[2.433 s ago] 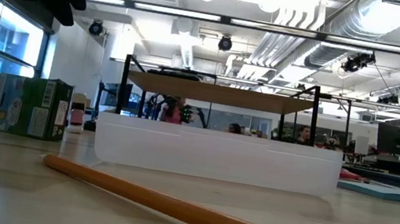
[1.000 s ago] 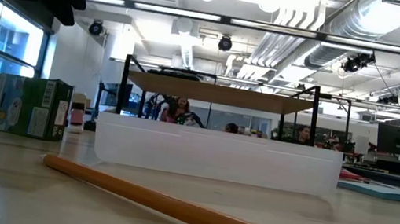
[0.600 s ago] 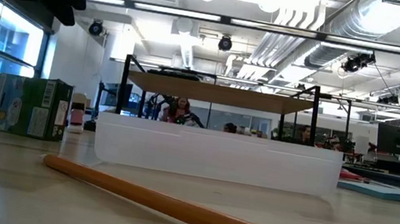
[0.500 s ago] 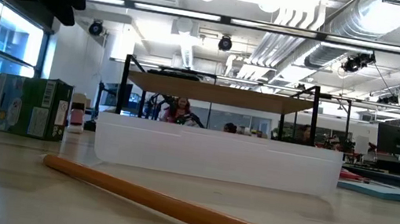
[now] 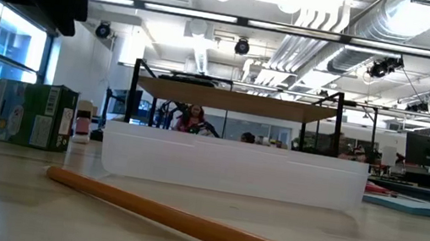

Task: Pack school essentials
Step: Put the pink pen into the orange supply box

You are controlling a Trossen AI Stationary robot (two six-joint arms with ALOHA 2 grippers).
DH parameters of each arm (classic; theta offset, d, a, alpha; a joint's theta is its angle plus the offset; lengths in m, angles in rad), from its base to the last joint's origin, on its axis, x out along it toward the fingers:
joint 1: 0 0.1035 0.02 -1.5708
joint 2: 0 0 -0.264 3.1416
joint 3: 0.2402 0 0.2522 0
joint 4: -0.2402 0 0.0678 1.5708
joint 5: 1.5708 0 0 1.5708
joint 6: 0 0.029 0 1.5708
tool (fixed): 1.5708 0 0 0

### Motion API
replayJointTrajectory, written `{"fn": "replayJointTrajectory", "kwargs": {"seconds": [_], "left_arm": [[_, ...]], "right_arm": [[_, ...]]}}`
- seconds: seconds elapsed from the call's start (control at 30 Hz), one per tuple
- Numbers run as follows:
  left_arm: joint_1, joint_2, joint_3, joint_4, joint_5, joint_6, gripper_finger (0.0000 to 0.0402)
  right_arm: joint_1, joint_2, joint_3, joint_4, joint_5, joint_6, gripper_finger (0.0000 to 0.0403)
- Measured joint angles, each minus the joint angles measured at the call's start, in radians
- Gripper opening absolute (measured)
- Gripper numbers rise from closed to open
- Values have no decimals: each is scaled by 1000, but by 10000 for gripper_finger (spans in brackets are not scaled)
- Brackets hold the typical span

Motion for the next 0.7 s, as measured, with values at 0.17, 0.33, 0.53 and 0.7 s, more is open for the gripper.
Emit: {"fn": "replayJointTrajectory", "kwargs": {"seconds": [0.17,0.33,0.53,0.7], "left_arm": [[0,0,0,0,-1,57,131],[3,-1,0,2,-19,129,131],[23,-1,0,41,-15,214,131],[24,-1,0,57,-16,296,131]], "right_arm": [[-3,-17,9,1,0,22,32],[-34,-38,62,57,3,85,30],[-113,-37,161,106,31,112,29],[-211,-38,241,97,148,86,29]]}}
